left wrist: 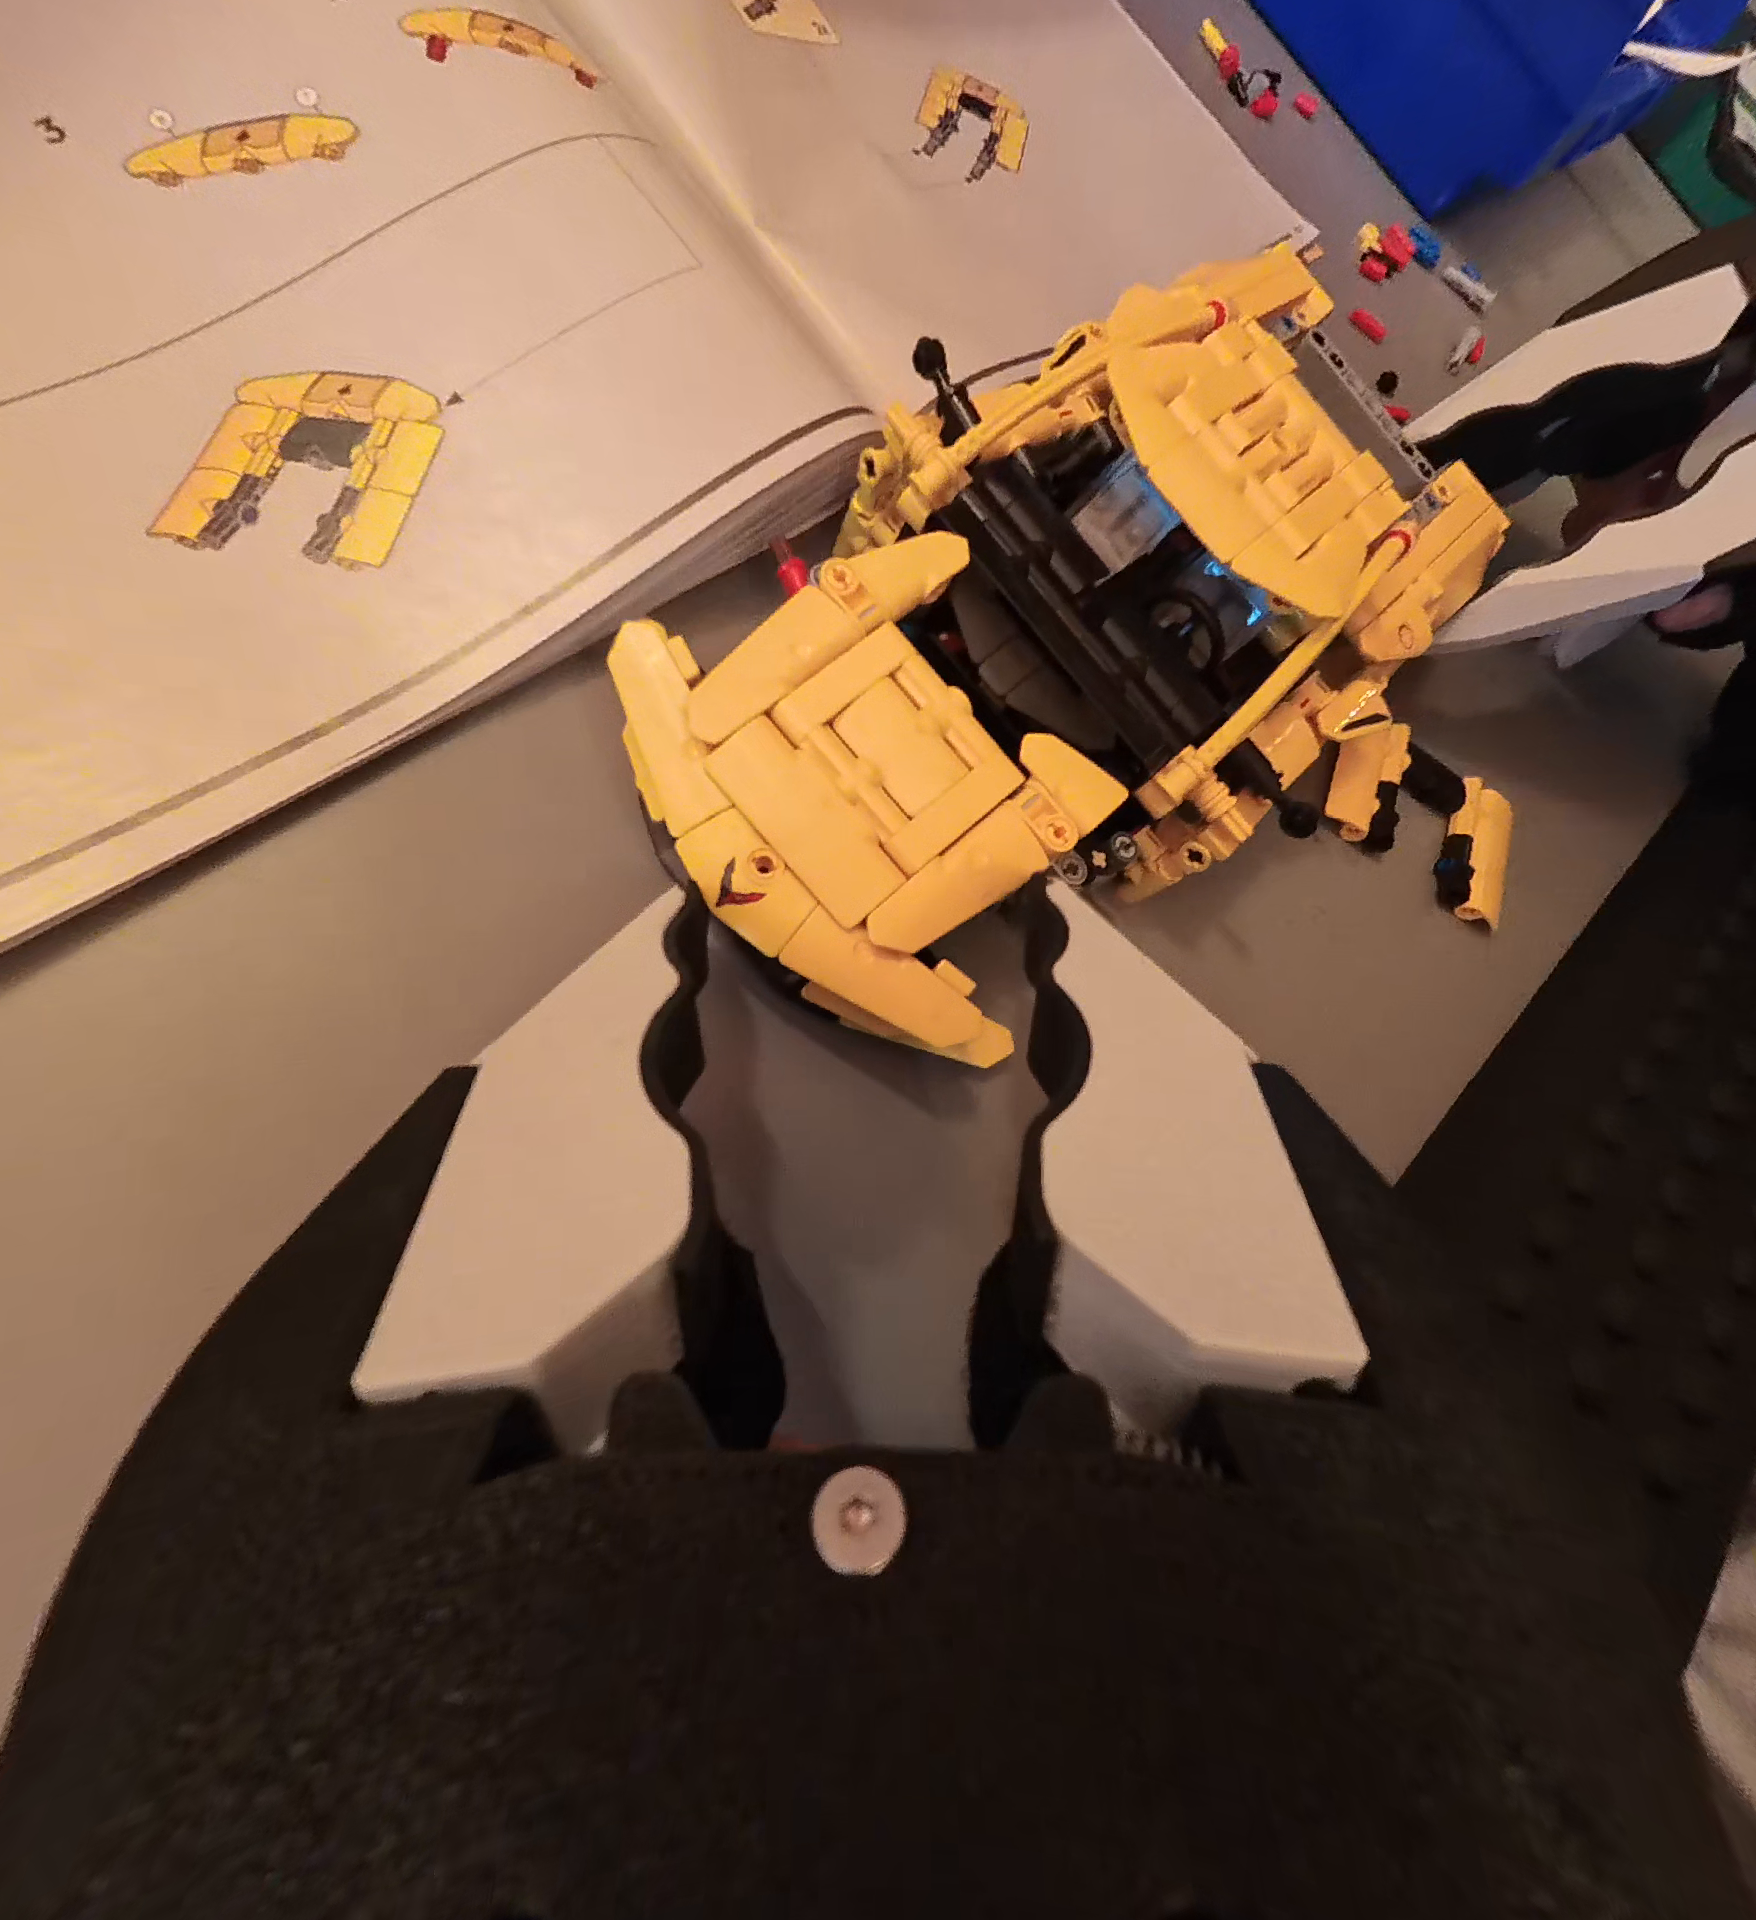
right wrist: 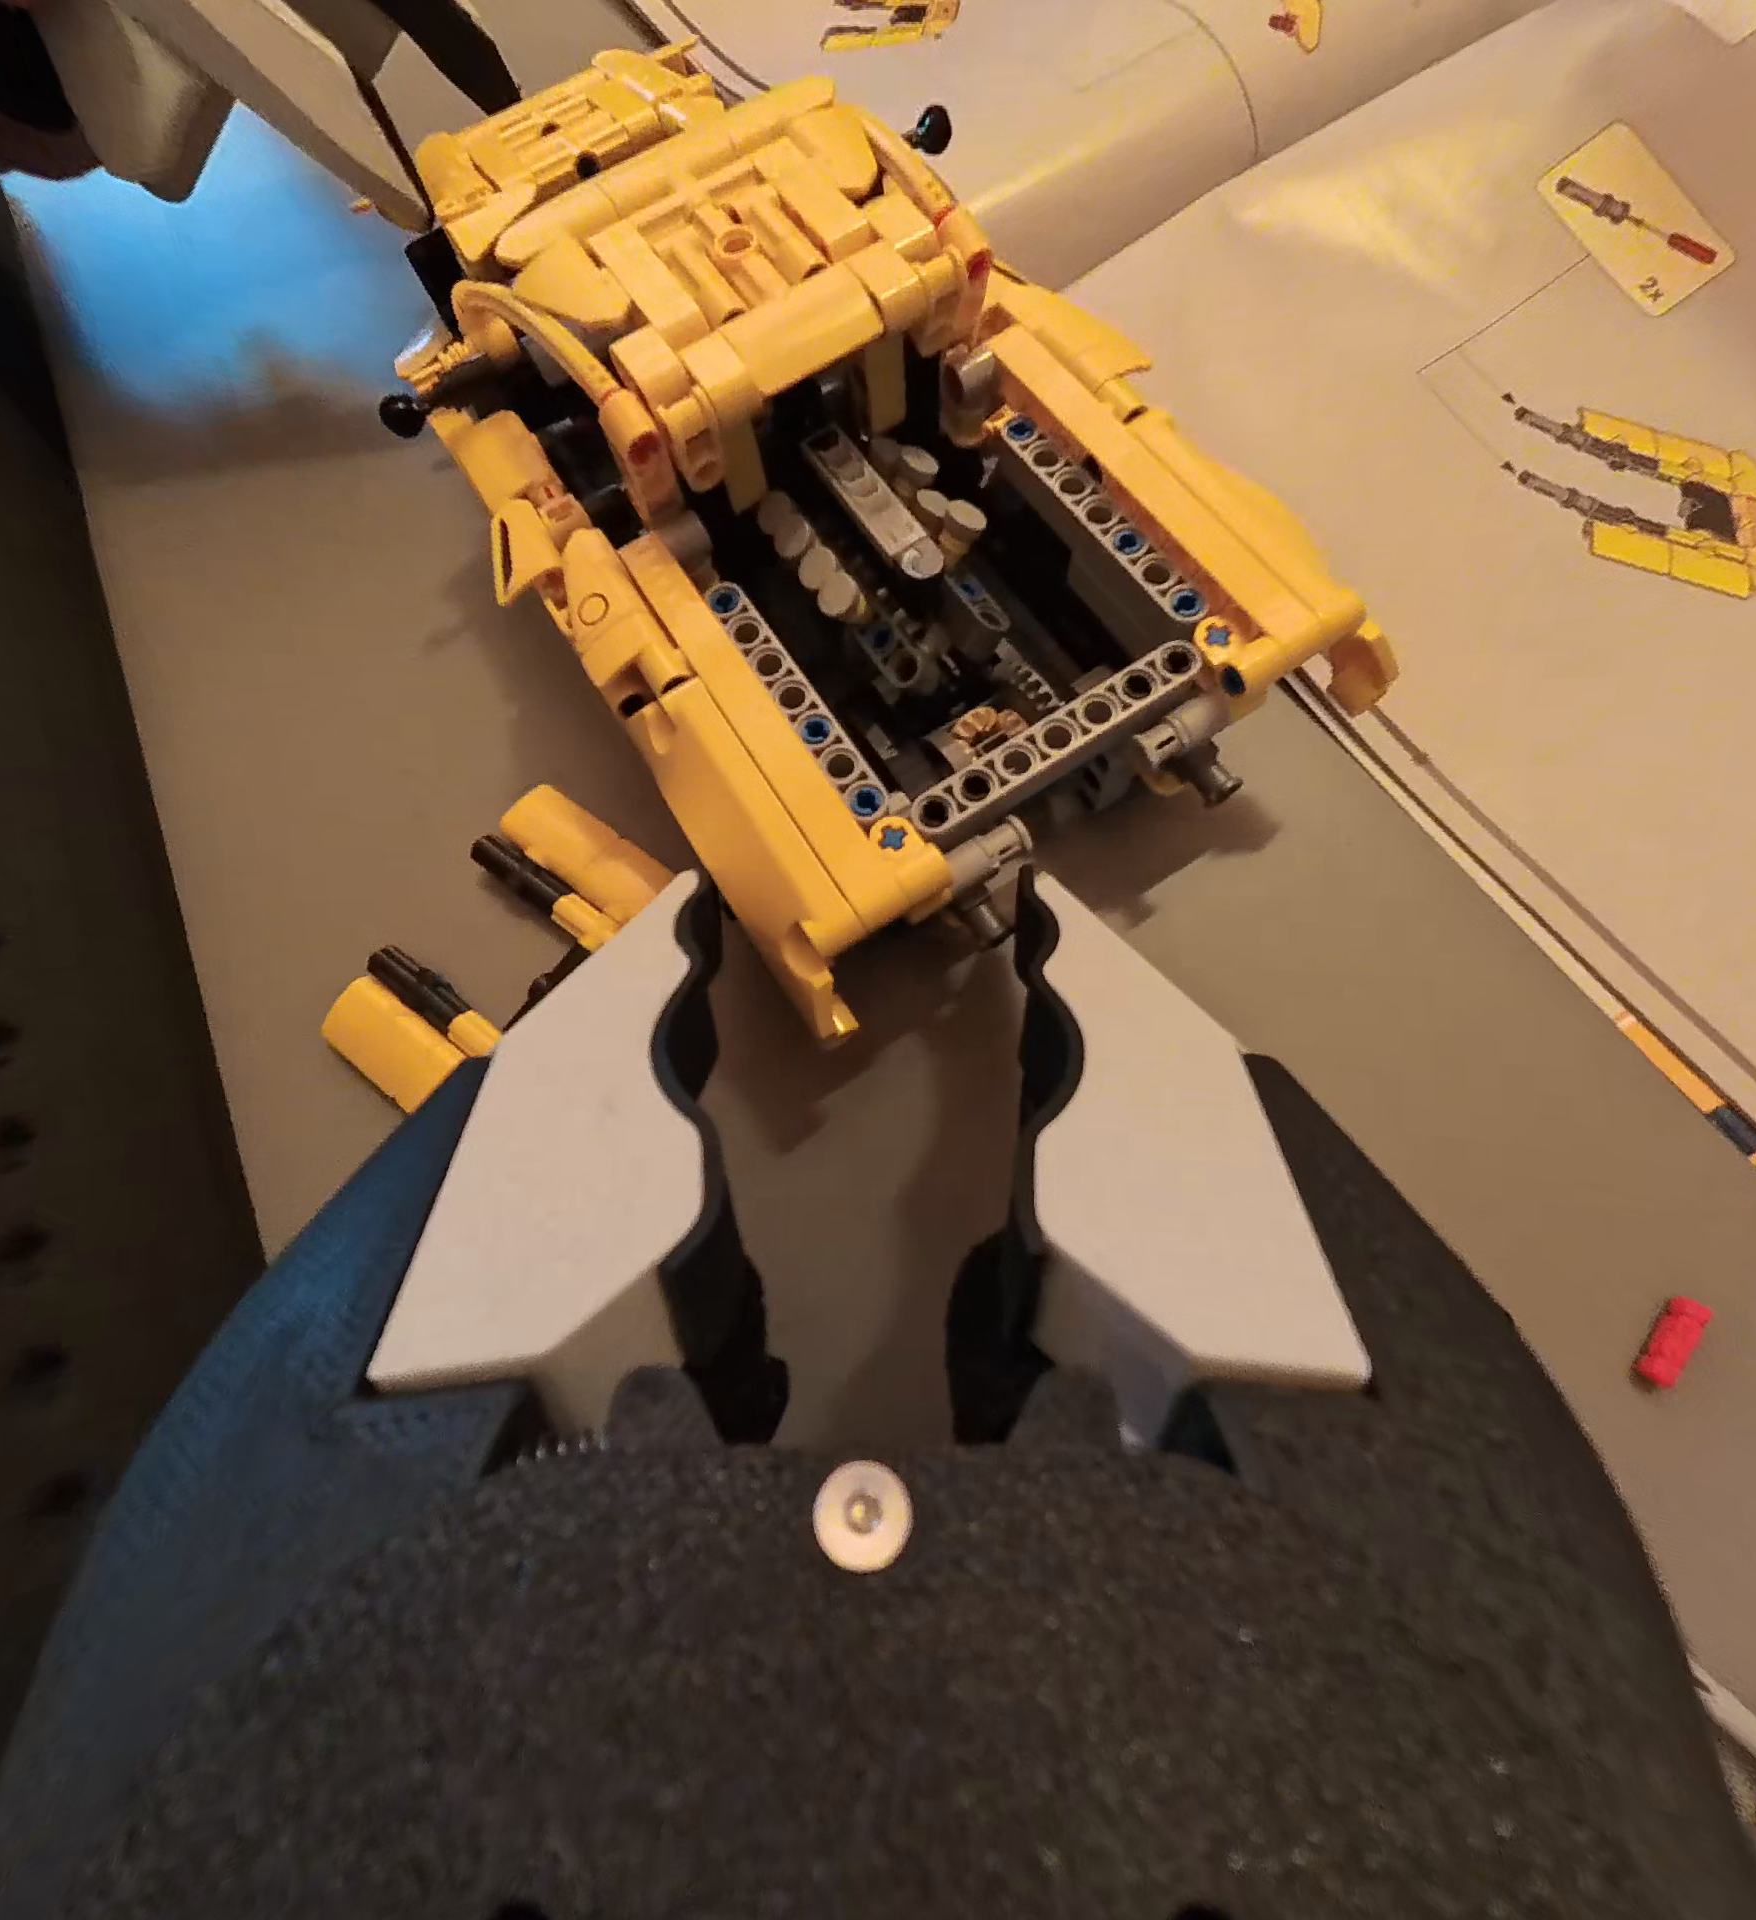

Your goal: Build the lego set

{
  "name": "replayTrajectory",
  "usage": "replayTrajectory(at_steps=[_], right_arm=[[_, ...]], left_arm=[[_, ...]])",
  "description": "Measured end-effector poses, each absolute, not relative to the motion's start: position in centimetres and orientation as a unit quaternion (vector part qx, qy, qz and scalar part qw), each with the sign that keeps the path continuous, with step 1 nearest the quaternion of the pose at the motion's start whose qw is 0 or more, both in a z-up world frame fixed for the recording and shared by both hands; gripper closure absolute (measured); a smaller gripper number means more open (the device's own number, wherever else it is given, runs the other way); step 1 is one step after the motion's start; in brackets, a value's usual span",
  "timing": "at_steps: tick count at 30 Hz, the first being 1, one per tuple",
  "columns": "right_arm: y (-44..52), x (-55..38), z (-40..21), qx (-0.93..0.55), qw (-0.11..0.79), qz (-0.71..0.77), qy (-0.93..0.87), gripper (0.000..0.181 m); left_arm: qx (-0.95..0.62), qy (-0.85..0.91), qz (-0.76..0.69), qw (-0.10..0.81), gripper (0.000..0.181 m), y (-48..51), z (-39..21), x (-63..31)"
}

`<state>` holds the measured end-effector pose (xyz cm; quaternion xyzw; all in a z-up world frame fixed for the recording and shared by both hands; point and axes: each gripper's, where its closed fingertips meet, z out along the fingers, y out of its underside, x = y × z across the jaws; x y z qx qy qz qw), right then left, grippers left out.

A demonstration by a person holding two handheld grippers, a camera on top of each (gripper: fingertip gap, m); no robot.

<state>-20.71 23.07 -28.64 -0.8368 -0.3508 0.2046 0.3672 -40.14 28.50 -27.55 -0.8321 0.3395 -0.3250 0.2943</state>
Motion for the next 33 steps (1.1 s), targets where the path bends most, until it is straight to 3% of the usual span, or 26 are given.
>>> replayTrajectory(at_steps=[4,10,15,24,28,33], right_arm=[[22.9,-20.8,-28.3,-0.836,0.368,0.214,-0.345,0.12],[21.5,-19.1,-26.7,-0.841,0.398,0.21,-0.3,0.115],[18.5,-18.9,-26.9,-0.857,0.383,0.178,-0.296,0.116],[15.1,-23.6,-28.8,-0.871,0.318,0.143,-0.346,0.127],[15.4,-24.4,-29.2,-0.875,0.324,0.135,-0.333,0.14],[16.0,-24.1,-29.4,-0.883,0.325,0.146,-0.305,0.138]], left_arm=[[-0.823,0.329,-0.35,0.303,0.12,28.6,-26.8,-40.4],[-0.75,0.237,-0.389,0.479,0.123,32.6,-21.5,-42.6],[-0.741,0.22,-0.337,0.538,0.128,34.2,-21.2,-44.5],[-0.738,0.254,-0.321,0.536,0.131,33.2,-21.5,-43.7],[-0.738,0.269,-0.316,0.532,0.132,32.9,-21.8,-43.2],[-0.742,0.27,-0.312,0.528,0.132,33.0,-22.2,-43.3]])
